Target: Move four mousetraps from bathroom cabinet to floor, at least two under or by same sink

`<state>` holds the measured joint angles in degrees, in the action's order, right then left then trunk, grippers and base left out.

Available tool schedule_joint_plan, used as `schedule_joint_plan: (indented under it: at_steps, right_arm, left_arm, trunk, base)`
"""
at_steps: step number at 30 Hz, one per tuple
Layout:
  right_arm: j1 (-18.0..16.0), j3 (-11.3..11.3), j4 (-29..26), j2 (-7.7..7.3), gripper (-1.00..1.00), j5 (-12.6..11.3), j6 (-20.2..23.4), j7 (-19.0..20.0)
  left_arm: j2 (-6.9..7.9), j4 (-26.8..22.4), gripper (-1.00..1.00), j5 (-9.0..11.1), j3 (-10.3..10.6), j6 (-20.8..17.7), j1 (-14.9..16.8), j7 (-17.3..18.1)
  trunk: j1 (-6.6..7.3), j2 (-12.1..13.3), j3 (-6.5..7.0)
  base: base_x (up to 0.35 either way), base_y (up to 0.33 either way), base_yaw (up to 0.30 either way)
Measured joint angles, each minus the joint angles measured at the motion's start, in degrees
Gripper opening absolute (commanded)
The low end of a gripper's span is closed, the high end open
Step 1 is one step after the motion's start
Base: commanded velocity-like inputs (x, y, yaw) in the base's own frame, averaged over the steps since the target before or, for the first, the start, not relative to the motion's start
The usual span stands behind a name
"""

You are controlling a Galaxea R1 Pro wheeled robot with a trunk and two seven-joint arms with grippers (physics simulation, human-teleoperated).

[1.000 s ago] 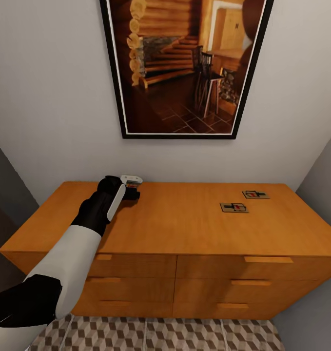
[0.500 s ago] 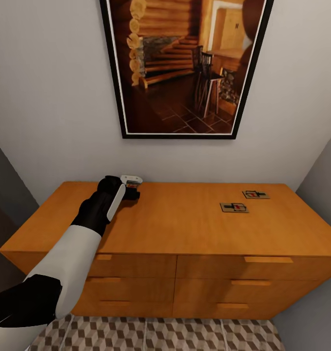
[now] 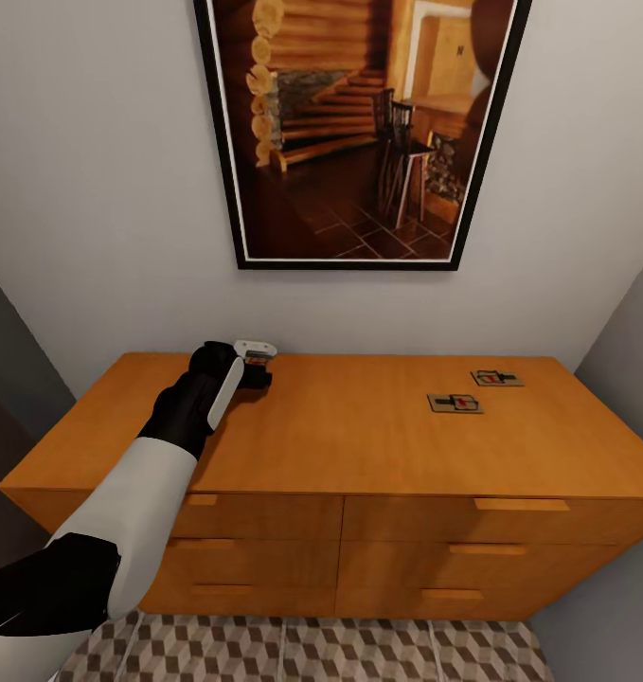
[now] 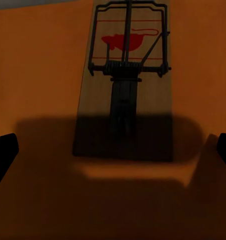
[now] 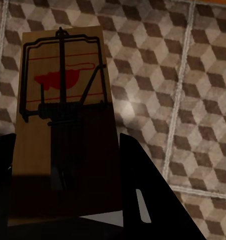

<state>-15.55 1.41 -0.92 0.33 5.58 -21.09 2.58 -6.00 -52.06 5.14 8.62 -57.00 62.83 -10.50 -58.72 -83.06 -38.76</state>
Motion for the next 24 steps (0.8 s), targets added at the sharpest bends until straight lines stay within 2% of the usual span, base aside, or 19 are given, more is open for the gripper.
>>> schedule_joint_plan:
  at_steps: [1, 2, 24]
  right_arm:
    - [-0.01, 0.00, 0.00, -0.01, -1.00, -0.01, 0.00, 0.00]
    - [-0.02, -0.01, 0.00, -0.03, -1.00, -0.02, 0.00, 0.00]
    - [-0.01, 0.00, 0.00, -0.03, -1.00, -0.02, 0.00, 0.01]
  left_arm:
    - [0.00, 0.00, 1.00, 0.00, 0.00, 0.00, 0.00, 0.00]
    - [0.00, 0.00, -1.00, -0.01, 0.00, 0.00, 0.00, 0.01]
    - [0.08, 0.00, -1.00, 0.26, 0.00, 0.03, 0.00, -0.03]
  trunk:
    - [0.00, 0.00, 0.00]
    - [0.00, 0.00, 0.00]
    - [0.00, 0.00, 0.00]
  base:
    - [0.000, 0.000, 0.000]
    - [0.000, 0.000, 0.000]
    - [0.000, 0.000, 0.000]
